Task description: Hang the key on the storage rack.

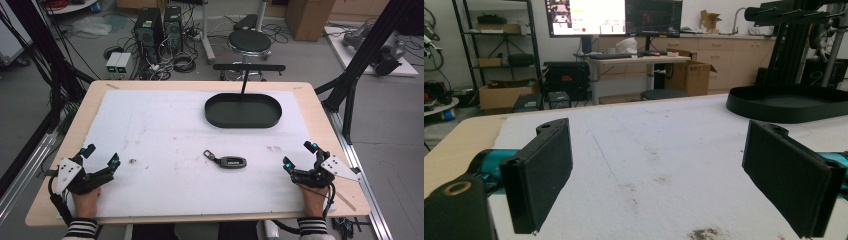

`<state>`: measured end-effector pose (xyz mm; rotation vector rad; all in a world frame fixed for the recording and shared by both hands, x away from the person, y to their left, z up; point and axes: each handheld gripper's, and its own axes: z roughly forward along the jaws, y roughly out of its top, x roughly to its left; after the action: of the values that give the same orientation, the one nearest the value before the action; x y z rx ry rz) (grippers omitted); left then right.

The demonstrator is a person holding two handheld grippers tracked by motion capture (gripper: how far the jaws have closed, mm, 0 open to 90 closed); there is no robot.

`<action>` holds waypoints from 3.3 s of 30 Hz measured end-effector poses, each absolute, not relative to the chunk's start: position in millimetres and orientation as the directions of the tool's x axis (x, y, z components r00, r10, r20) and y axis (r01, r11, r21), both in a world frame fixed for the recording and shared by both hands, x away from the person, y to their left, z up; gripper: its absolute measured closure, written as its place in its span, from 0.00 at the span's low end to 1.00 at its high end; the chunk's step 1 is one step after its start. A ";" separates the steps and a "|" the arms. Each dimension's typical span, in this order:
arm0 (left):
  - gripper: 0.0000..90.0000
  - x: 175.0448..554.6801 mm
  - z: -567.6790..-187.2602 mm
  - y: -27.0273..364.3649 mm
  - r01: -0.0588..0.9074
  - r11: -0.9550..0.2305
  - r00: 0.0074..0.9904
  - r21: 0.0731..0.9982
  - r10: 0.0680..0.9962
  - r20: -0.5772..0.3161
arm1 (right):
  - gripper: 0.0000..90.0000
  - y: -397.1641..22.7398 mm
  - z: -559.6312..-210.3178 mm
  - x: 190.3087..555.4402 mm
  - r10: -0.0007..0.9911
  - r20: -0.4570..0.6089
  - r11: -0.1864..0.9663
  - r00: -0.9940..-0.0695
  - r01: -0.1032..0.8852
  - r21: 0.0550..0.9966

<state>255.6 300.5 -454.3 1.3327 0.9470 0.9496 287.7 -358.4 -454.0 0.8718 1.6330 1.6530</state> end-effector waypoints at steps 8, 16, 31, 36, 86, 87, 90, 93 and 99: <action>0.15 255.8 -454.1 300.8 -0.011 0.015 0.337 1.000 0.941 -0.010 | 0.00 -358.0 -454.0 287.2 0.823 0.003 -0.005 -0.568 -0.002 1.000; 0.15 256.1 -454.1 300.6 -0.010 0.017 0.337 1.000 0.941 -0.013 | 0.00 -358.2 -453.8 287.8 0.824 0.002 -0.006 -0.567 -0.005 1.000; 0.15 255.7 -454.1 300.8 -0.013 0.019 0.337 1.000 0.941 -0.014 | 0.00 -362.6 -446.7 293.4 0.815 0.009 0.013 -0.579 0.033 0.999; 0.15 256.0 -454.0 301.0 -0.011 0.022 0.336 1.000 0.942 -0.017 | 0.00 -357.9 -419.7 301.4 0.778 -0.043 0.091 -0.627 0.045 0.995; 0.15 256.6 -453.9 300.9 -0.008 0.024 0.337 1.000 0.941 -0.020 | 0.00 -206.8 -369.8 372.8 0.196 -0.116 0.752 -0.974 0.073 0.655; 0.15 256.6 -453.9 300.9 -0.008 0.024 0.337 1.000 0.941 -0.020 | 0.01 -204.4 -371.5 373.3 0.193 -0.117 0.761 -0.974 0.073 0.645; 0.15 256.6 -453.9 300.9 -0.008 0.023 0.337 1.000 0.941 -0.019 | 0.01 -197.3 -377.0 375.6 0.178 -0.114 0.788 -0.977 0.072 0.612; 0.15 256.6 -453.9 300.9 -0.008 0.024 0.337 1.000 0.941 -0.020 | 0.01 -191.9 -381.6 377.2 0.164 -0.111 0.811 -0.980 0.070 0.581; 0.15 256.6 -453.9 301.1 -0.007 0.023 0.337 1.000 0.941 -0.019 | 0.01 -184.0 -389.5 378.4 0.132 -0.098 0.847 -0.986 0.061 0.528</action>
<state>256.6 301.1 -453.9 1.3293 0.9552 0.9432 378.4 -184.0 -389.5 0.1523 2.8925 0.8199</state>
